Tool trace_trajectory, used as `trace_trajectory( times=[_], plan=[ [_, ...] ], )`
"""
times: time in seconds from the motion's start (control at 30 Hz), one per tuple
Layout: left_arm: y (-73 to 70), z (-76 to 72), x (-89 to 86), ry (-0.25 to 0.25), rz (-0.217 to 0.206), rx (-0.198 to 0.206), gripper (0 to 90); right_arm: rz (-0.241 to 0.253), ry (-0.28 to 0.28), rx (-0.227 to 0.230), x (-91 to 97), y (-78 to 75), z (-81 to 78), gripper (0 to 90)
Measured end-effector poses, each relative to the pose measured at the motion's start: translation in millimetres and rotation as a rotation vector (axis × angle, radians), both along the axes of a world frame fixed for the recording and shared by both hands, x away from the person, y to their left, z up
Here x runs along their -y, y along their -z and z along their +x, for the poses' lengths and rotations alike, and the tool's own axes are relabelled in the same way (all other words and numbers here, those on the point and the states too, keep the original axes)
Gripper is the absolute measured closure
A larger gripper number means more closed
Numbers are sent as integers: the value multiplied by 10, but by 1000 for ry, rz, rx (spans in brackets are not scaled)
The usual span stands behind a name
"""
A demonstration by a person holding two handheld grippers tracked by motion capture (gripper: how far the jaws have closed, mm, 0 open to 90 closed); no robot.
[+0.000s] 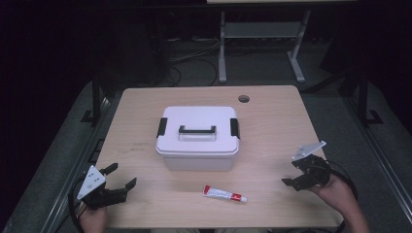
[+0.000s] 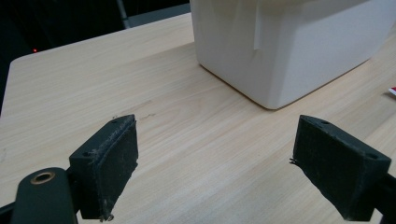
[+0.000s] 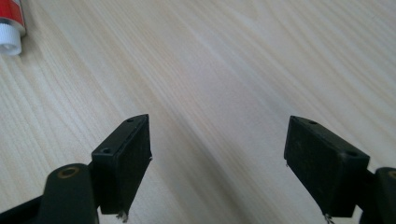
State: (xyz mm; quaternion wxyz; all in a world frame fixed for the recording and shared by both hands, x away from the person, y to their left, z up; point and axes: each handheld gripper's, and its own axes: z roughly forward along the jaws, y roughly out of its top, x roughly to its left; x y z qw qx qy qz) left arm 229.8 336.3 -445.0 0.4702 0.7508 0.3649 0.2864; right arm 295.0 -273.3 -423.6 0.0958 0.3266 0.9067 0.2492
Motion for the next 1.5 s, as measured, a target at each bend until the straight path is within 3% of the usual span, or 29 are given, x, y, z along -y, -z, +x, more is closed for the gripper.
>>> trace_trajectory(
  times=[0.4, 1.13, 1.5],
  plan=[
    [3, 0, 4, 12, 10, 0, 135, -62, -73, -29, -85, -307, 175, 199],
    [-6, -12, -7, 12, 15, 7, 135, -133, -181, -50, -246, -640, 367, 192],
    [-6, -11, -12, 14, 11, 8, 135, -184, -244, -52, -449, -859, 463, 192]
  ],
)
